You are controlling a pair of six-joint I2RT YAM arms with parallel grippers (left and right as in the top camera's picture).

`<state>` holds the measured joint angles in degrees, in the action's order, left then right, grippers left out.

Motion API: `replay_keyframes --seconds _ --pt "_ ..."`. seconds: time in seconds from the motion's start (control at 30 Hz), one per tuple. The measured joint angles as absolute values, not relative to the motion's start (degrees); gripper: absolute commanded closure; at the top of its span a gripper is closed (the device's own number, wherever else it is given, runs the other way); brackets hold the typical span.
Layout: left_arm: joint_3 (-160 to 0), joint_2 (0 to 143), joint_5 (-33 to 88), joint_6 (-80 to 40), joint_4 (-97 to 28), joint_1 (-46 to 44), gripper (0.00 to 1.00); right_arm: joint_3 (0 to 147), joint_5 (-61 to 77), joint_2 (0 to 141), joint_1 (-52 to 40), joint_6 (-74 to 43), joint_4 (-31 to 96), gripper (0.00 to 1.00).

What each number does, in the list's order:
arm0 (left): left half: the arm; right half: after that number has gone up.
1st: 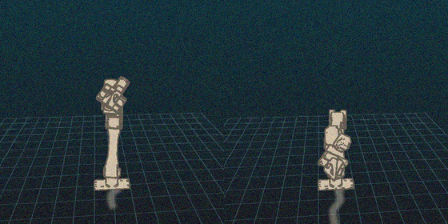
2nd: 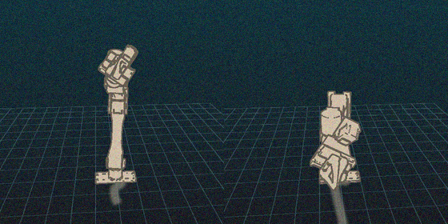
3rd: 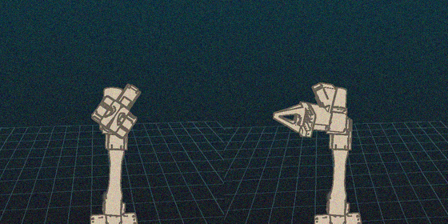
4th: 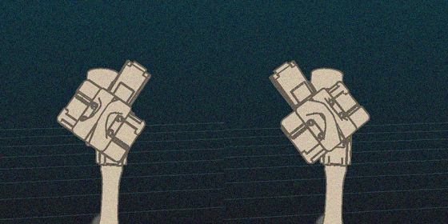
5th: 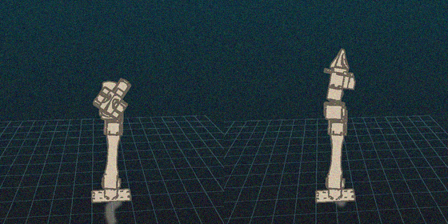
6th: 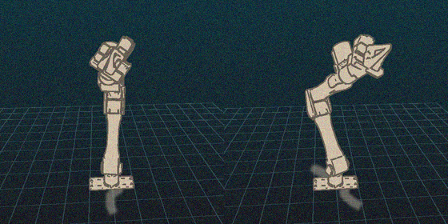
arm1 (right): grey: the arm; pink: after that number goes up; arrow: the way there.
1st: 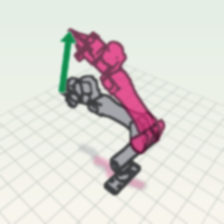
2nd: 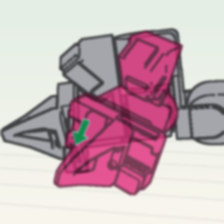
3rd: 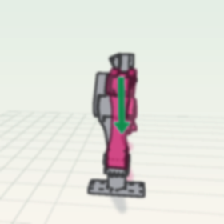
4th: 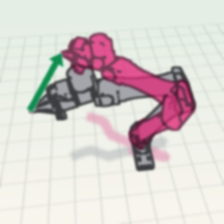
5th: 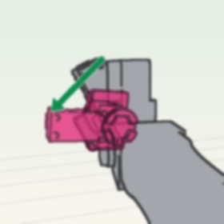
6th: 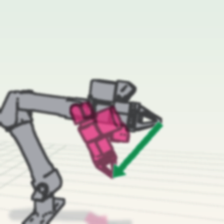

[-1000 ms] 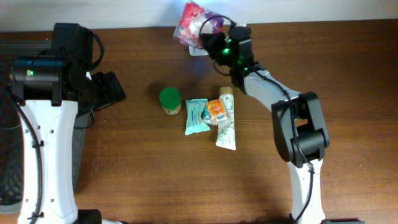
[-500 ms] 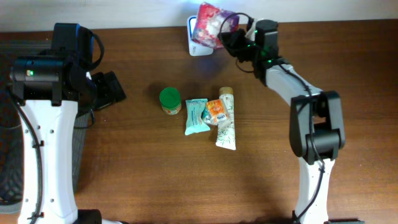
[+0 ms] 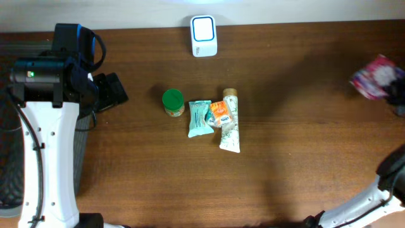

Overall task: Scan the item barcode
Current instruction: 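Carry the package to the right table edge and release it, then move the right gripper back toward the remaining items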

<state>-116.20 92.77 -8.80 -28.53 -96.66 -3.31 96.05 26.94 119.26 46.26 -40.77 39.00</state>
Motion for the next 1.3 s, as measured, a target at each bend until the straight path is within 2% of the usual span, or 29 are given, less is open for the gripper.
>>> replay_keyframes --seconds 0.1,0.13,0.17,0.2,0.23,0.4,0.53,0.8,0.87,0.9,0.93,1.0,1.13,1.3 --pt "-116.2 92.77 -8.78 -28.53 -96.66 -3.31 0.01 96.01 23.7 119.26 50.76 -40.16 36.82 0.76" --pt "-116.22 92.77 -8.78 -28.53 -96.66 -3.31 0.01 96.01 22.63 119.26 51.62 -40.12 35.83 0.64" --pt "-116.22 92.77 -8.78 -28.53 -96.66 -3.31 0.01 95.98 22.11 119.26 51.94 -40.07 34.81 0.49" --pt "-116.22 92.77 -8.78 -28.53 -96.66 -3.31 0.01 95.88 21.74 119.26 52.1 -40.47 32.4 0.14" --pt "-116.22 92.77 -8.78 -28.53 -96.66 -3.31 0.01 95.88 21.67 119.26 52.07 -40.1 30.5 0.0" --pt "-116.2 92.77 -8.8 -28.53 -96.64 -3.31 0.01 95.88 34.54 119.26 51.44 -39.83 29.93 0.01" --pt "-116.2 92.77 -8.78 -28.53 -96.66 -3.31 0.01 95.88 51.44 119.22 46.92 -35.44 39.7 0.01" --pt "-116.22 92.77 -8.78 -28.53 -96.66 -3.31 0.01 95.72 51.9 119.22 34.41 -17.21 57.71 0.0" --pt "-116.2 92.77 -8.78 -28.53 -96.66 -3.31 0.01 95.72 41.71 119.22 30.61 -14.33 58.52 0.3" --pt "-116.2 92.77 -8.78 -28.53 -96.66 -3.31 0.01 95.7 34.68 119.22 28.64 -13.06 58.22 0.5" --pt "-116.22 92.77 -8.78 -28.53 -96.68 -3.31 0.01 95.7 30.06 119.22 27.46 -12.99 57.87 0.59" --pt "-116.2 92.77 -8.8 -28.53 -96.64 -3.31 0.01 95.64 18.2 119.22 26.06 -13.32 54.7 0.65" --pt "-116.22 92.77 -8.78 -28.53 -96.66 -3.31 0.01 95.61 3.81 119.22 26.17 -13.17 48.07 0.69" --pt "-116.2 92.77 -8.78 -28.56 -96.66 -3.31 0.01 95.61 -1.76 120.16 26.22 -12.14 41.87 0.93"
